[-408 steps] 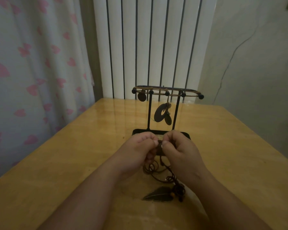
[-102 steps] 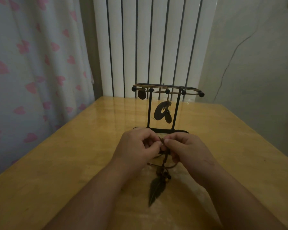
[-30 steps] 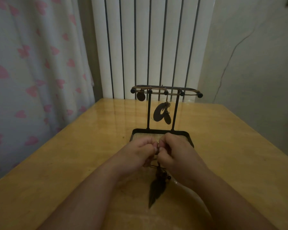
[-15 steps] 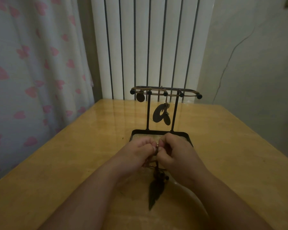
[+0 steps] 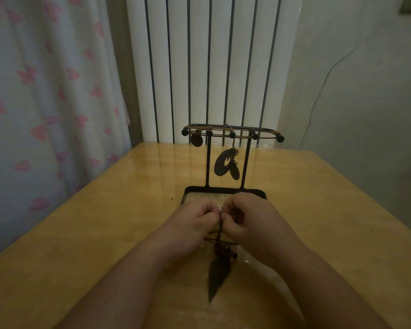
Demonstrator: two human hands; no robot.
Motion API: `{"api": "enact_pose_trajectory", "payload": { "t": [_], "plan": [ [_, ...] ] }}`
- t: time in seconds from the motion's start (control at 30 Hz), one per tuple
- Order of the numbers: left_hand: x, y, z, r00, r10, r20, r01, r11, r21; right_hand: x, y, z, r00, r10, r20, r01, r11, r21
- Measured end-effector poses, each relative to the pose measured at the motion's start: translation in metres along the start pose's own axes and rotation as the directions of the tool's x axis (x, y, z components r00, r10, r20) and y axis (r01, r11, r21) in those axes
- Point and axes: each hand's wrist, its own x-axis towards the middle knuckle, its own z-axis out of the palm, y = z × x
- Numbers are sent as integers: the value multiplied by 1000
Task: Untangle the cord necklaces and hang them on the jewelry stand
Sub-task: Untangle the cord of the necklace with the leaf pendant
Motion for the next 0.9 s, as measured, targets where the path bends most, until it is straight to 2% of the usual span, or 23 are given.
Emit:
{"api": "enact_pose_trajectory", "payload": {
  "t": [0.37, 0.5, 0.9],
  "plan": [
    [-1, 4, 1, 998, 36, -49, -32, 997, 76, 1, 1, -1, 999, 29, 40, -27, 998, -56],
    [0, 4, -2, 998, 45, -40, -42, 995, 94, 0, 0, -1, 1000, 18, 11, -18, 999, -31],
    [-2, 5, -2, 998, 64, -8, -63, 993, 97, 0, 2, -1, 999, 19, 40, -17, 999, -39]
  ]
}}
